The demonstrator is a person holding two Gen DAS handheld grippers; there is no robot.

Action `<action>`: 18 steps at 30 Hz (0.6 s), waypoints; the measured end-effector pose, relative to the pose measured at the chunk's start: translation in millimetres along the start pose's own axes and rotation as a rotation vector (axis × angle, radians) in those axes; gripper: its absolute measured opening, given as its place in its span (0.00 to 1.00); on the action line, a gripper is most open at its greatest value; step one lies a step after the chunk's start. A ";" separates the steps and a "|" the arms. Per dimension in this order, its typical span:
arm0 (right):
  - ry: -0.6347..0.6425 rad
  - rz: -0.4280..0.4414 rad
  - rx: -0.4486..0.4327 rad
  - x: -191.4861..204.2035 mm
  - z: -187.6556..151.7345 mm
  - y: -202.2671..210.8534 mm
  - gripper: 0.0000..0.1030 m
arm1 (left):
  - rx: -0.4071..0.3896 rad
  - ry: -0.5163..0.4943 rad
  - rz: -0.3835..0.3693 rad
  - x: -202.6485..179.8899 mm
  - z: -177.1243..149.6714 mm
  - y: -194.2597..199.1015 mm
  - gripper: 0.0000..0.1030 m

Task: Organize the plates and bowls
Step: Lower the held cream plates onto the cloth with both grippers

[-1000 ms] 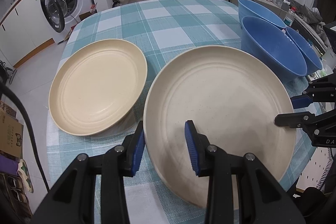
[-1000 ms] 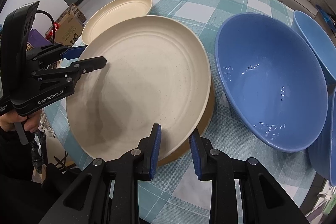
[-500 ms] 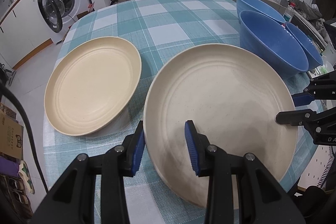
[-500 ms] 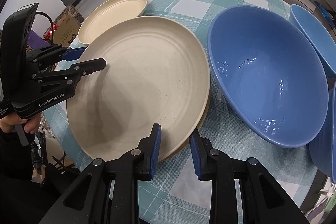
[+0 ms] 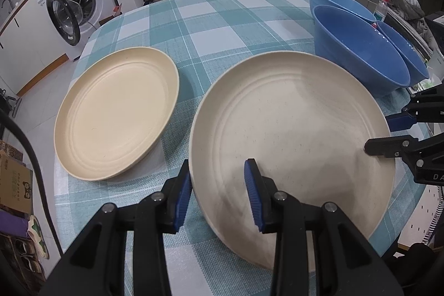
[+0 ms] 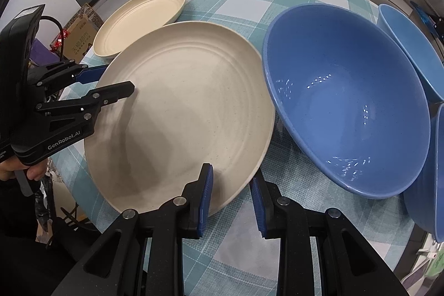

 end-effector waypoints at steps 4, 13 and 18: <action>0.004 -0.005 0.007 -1.5 -1.6 -0.6 0.27 | 0.001 -0.008 0.003 -1.4 -0.5 0.2 0.34; 0.020 -0.032 0.020 2.0 -1.0 -8.0 0.28 | -0.001 -0.014 -0.003 -2.2 -1.6 2.5 0.34; 0.023 -0.034 0.022 4.1 0.3 -10.3 0.28 | 0.005 -0.012 0.000 -0.8 -2.6 2.0 0.34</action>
Point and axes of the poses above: each gripper's, at about its wrist camera, not at the fingertips, and y roughly against the way its jaws point, x to its left, z to its top, the point moved 4 cm from there along -y, roughly the way its jaws point, and after that the axes turned 14 degrees about -y, right-handed, at the moved point
